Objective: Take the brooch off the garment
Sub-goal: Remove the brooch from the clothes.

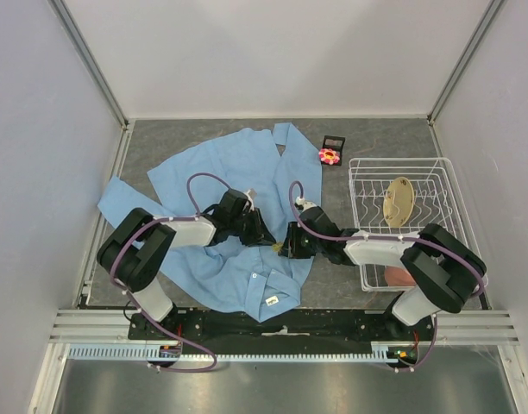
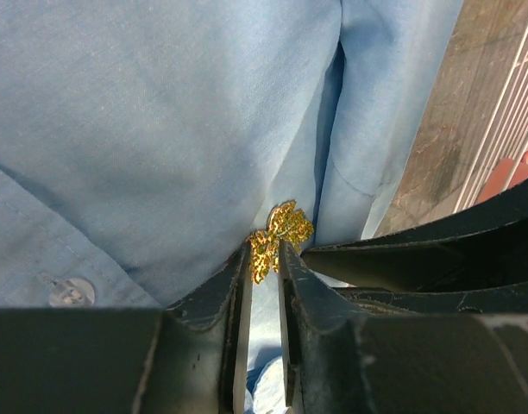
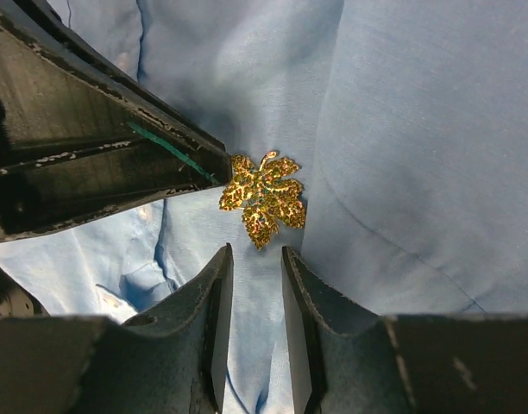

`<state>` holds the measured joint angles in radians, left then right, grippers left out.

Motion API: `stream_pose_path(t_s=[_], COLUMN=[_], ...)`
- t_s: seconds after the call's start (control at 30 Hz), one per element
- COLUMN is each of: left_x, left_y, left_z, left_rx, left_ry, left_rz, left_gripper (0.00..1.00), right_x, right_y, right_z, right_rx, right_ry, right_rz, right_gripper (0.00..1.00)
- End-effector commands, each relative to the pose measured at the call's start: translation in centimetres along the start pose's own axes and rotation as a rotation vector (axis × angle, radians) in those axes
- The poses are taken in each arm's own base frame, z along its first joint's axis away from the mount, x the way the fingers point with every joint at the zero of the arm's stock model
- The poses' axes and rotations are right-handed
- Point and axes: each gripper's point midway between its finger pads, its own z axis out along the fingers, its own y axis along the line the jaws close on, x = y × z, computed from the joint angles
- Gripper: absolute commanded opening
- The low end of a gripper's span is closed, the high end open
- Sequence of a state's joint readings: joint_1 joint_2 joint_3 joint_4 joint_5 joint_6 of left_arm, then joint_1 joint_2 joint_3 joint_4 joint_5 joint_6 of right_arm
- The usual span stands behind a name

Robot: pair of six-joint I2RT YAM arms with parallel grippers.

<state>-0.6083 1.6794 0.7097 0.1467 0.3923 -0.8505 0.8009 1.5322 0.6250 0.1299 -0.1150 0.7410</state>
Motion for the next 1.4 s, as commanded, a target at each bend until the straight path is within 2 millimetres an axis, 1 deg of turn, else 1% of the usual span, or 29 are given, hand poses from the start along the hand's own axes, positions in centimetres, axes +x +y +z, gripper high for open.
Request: stream_pose_path(t_s=[0.0,0.1,0.13,0.2,0.23,0.3,0.37,0.5,0.53,0.57,0.63,0.67,0.73,0.77,0.87,0.93,0.97,1.0,1.03,1.07,1.13,1.2,1.23,1.37], left_x=[-0.8,-0.5,-0.3,-0.2,-0.1,0.1,0.6,0.5,0.5,0.2,-0.2,-0.5,-1.3,-1.6,-2.1,-2.1,-2.1,-1.8,-1.6,-1.7,-1.5,-1.2,-1.1,-0.4], left_y=[-0.2,0.3,0.5,0.7,0.9,1.0,1.3,1.1,0.9,0.5,0.2,-0.6,-1.2,-2.3,-2.7,-3.2,-3.6,-3.0,-3.2,-3.4,-3.0,-2.5,-1.8,-0.7], left_z=[0.7,0.8,0.8,1.0,0.9,0.9,0.7,0.3,0.1,-0.2,-0.7,-1.3,-2.1,-2.7,-3.3,-2.9,-2.6,-1.7,-1.2,-0.7,0.5,1.0,1.3,1.4], left_rx=[-0.031,-0.057,-0.067,-0.083,-0.089,-0.091,-0.107,-0.108,-0.100,-0.092,-0.104,-0.095,-0.108,-0.091,-0.112,-0.080,-0.065,-0.071,-0.055,-0.047,-0.042,-0.047,-0.069,-0.102], left_ry=[0.004,0.020,0.032,0.044,0.050,0.053,0.075,0.076,0.077,0.071,0.052,0.034,-0.016,-0.036,-0.062,-0.053,-0.043,-0.016,0.000,0.003,0.019,0.026,0.028,0.051], left_rz=[0.045,0.046,0.042,0.040,0.037,0.040,0.035,0.058,0.070,0.082,0.118,0.145,0.202,0.232,0.287,0.293,0.288,0.276,0.268,0.251,0.229,0.203,0.194,0.181], left_gripper=[0.23,0.22,0.23,0.22,0.22,0.22,0.22,0.22,0.22,0.23,0.24,0.27,0.34,0.42,0.49,0.49,0.44,0.41,0.38,0.31,0.27,0.23,0.22,0.16], right_x=[-2.2,-2.1,-2.3,-1.9,-2.3,-2.2,-2.9,-3.2,-2.8,-2.9,-2.3,-2.4,-2.0,-1.9,-1.5,-1.4,-1.1,-0.9,-0.9,-0.8,-0.8,-0.9,-1.0,-1.8], right_y=[1.0,1.5,1.9,2.3,2.9,3.2,3.7,2.8,2.1,1.6,0.9,0.8,0.2,0.1,0.1,0.5,0.5,0.5,0.5,0.4,0.2,0.5,0.7,1.7], right_z=[0.2,0.1,0.2,0.6,0.7,0.9,0.6,0.2,0.1,0.0,-0.2,-0.4,-0.6,-0.7,-0.5,-0.3,0.0,0.1,0.2,0.3,0.4,0.5,0.5,0.6], right_rx=[-0.017,-0.042,-0.067,-0.104,-0.135,-0.163,-0.190,-0.127,-0.093,-0.067,-0.041,-0.042,-0.027,-0.027,-0.031,-0.064,-0.066,-0.072,-0.084,-0.082,-0.081,-0.101,-0.116,-0.162], right_ry=[-0.082,-0.080,-0.092,-0.076,-0.092,-0.091,-0.126,-0.140,-0.128,-0.141,-0.131,-0.138,-0.141,-0.140,-0.131,-0.126,-0.113,-0.109,-0.118,-0.118,-0.125,-0.127,-0.130,-0.153], right_rz=[0.056,0.079,0.082,0.109,0.117,0.153,0.160,0.164,0.175,0.186,0.202,0.205,0.215,0.220,0.244,0.254,0.267,0.274,0.278,0.285,0.289,0.297,0.297,0.294], right_gripper=[0.35,0.36,0.38,0.40,0.40,0.40,0.41,0.41,0.42,0.42,0.43,0.44,0.46,0.46,0.48,0.48,0.48,0.48,0.48,0.47,0.46,0.45,0.44,0.44])
